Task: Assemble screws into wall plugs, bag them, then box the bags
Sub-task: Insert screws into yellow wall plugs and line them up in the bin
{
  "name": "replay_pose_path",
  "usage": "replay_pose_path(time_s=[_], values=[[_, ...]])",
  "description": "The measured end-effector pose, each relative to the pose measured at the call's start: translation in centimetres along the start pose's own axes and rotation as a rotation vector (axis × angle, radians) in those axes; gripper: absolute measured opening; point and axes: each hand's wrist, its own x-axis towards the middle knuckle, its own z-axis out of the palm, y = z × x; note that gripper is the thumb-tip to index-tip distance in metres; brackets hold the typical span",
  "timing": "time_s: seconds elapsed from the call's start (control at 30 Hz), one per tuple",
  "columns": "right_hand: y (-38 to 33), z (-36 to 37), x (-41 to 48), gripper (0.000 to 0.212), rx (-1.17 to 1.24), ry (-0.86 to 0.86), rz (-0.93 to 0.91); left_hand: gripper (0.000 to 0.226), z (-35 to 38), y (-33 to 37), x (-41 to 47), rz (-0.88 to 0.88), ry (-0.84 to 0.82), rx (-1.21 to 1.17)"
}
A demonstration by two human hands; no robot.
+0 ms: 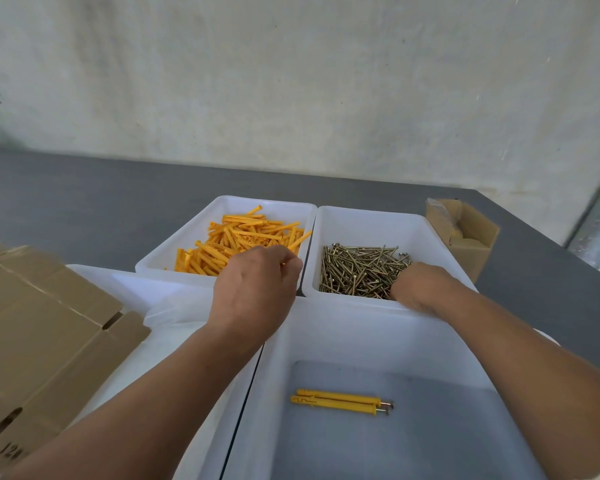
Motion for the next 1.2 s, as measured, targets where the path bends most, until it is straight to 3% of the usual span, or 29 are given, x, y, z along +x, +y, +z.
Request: replay_pose_path(time_s=[0.13,0.3,0.47,0.6,0.77,0.93,1.07,1.2], values=[[-0.1,-0.1,-0.2,0.011,0.036,0.097,0.002,0.037,-0.5,0.4,0.4,0.029,0.144,-0.052],[-0.6,-0.1,-1.1,0.018,-0.011,0.206,-0.003,0.042,-1.7,1.3,0.5,0.057,0.298,-0.235],[-0.1,-0.1,-1.9,0.019,0.214,0.299,-0.088,0.032,-2.1,2.4,0.2,-0.186,0.048,-0.788],[0.3,-0.2,-2.7,0.027,0.402,0.34,-0.166,0.034,-2.0,3.0,-0.4,-0.361,-0.19,-1.021],[0.0,-1.2,-4.2,0.029,0.686,0.344,-0.242,0.033,-2.0,3.2,-0.6,-0.497,-0.368,-1.244],[-0.4,-2.6,-7.4,0.036,0.844,0.277,-0.319,0.029,-1.7,3.1,-0.6,-0.58,-0.393,-1.331],[-0.6,-2.4,-9.9,0.058,1.032,0.135,-0.392,0.009,-1.7,2.8,-0.4,-0.611,-0.4,-1.347],[-1.1,-2.1,-11.2,0.039,1.219,0.097,-0.384,0.014,-1.8,2.6,-0.3,-0.656,-0.372,-1.349]])
